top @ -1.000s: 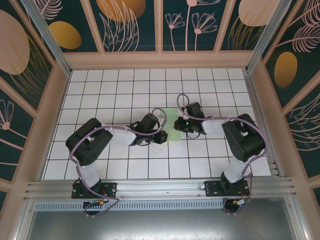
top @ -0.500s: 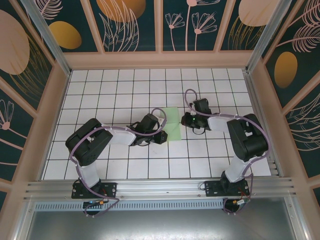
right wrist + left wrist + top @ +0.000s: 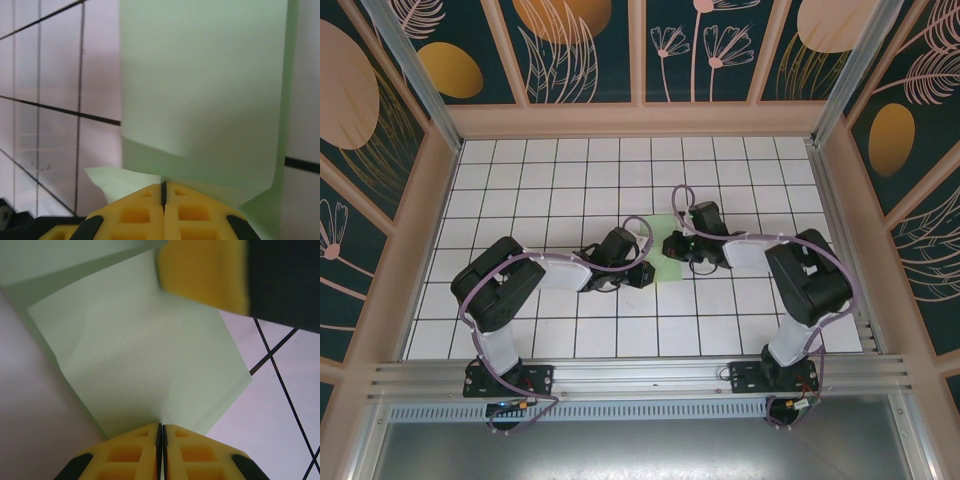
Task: Fold a paper plane with a square sheet of paper (fold left side to right side)
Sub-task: Fold the triangle a second time at the center of the table.
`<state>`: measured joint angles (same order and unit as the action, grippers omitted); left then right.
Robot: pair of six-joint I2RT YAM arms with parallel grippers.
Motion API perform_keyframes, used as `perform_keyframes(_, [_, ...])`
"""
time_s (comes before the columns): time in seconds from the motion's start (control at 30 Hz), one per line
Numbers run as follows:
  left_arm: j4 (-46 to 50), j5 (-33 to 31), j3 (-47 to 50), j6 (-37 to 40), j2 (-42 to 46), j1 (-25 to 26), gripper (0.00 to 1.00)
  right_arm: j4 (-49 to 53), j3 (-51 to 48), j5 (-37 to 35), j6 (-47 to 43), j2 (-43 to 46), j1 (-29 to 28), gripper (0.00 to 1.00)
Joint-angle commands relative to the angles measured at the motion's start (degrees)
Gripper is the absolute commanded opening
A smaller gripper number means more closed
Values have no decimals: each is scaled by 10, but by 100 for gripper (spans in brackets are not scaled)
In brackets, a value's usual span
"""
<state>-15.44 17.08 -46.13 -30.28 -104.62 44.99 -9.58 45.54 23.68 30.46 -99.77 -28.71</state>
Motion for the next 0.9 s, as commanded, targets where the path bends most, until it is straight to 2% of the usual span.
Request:
perform_keyframes(0.0, [62,-15,14,-7,-6,-2,14,12,29,-23,-13,-26,3,0])
perform_keyframes(0.07, [63,-16,15,-7,-5,-2,14,24,26,-39,-19,-32,11,0])
perform_keyframes(0.3, [61,-20,18,-6,-3,-2,14,12,-10,-33,-35,-14,68,0])
perform_keyframes(0.4, [58,-17,18,-7,-2,-2,14,24,-4,-28,-42,6,75,0])
perform_keyframes(0.63, [55,-14,11,-8,3,-2,14,33,-10,-28,-29,72,39,0])
perform_keyframes(0.87, [54,-11,6,-7,-3,-2,14,-3,-12,8,5,43,-8,0])
